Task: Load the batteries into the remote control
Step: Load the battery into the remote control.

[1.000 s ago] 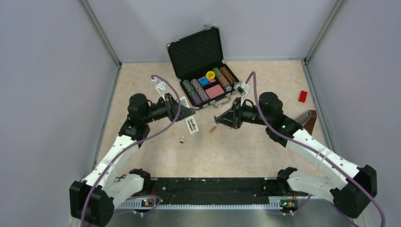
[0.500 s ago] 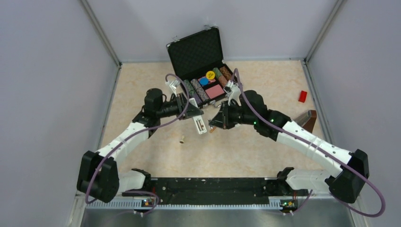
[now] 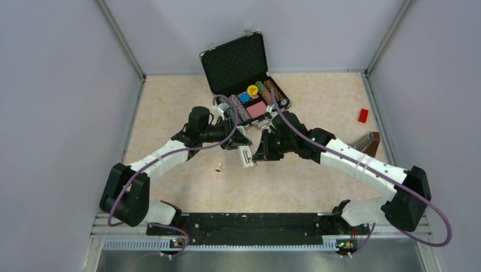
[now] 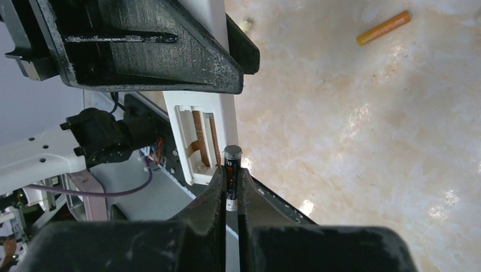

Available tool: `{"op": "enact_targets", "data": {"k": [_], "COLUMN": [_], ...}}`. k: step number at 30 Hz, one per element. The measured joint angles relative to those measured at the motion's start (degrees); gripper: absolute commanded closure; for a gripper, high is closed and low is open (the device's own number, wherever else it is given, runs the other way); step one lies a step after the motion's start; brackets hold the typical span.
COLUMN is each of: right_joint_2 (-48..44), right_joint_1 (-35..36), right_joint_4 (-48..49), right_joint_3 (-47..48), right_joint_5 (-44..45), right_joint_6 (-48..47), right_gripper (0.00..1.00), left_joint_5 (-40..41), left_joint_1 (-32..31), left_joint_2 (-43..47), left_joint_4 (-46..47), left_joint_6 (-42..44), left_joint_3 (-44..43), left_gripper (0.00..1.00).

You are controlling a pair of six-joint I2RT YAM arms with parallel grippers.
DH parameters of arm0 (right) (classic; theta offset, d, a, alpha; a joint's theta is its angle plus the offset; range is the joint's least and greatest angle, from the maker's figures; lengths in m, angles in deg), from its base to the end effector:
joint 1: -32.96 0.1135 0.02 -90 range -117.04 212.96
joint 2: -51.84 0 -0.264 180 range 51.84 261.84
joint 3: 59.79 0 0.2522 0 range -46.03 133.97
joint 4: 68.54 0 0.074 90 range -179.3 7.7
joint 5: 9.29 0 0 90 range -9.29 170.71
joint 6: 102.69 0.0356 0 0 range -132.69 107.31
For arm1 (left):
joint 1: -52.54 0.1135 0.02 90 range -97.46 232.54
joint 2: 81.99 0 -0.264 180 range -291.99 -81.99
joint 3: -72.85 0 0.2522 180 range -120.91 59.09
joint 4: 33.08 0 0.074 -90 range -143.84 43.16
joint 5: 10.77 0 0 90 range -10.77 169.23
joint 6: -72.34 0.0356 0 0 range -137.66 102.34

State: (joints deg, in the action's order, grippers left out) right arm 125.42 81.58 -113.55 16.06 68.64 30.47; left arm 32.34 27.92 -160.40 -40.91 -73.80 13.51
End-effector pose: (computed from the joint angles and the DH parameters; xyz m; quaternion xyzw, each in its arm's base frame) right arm 0.1777 0.2130 0.3029 -0.0855 0.9080 0.3532 0.2083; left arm 0.2555 -0.1457 0.2452 -0.0120 0.8090 -0.5693 0.1460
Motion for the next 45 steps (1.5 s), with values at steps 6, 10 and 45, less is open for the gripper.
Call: {"op": "enact_targets", "data": {"k": [6, 10, 45], "right_joint_2": [2.0, 2.4, 6.8], "right_joint_1": [0.5, 0.6, 1.9], "right_joint_4": [-1.7, -1.7, -4.4], "right_joint_3": [1.5, 2.4, 5.5], "right_joint_5": [-0.4, -0.9, 1.9], "right_joint_6": [1.2, 1.7, 5.1], "right_gripper": [1.00, 1.00, 0.65], "left_joint_5": [0.2, 0.4, 0.5], "left_joint_1": [-1.0, -1.5, -1.7], "left_joint_2": [-2.8, -3.3, -5.6], "left_joint_4": [-0.4, -0.4, -0.4], "left_joint_6": [-0.2, -0.1, -0.2], "left_joint_3": [-0.3, -0.4, -1.5], "left_gripper": [1.00, 1.00, 1.00]}}
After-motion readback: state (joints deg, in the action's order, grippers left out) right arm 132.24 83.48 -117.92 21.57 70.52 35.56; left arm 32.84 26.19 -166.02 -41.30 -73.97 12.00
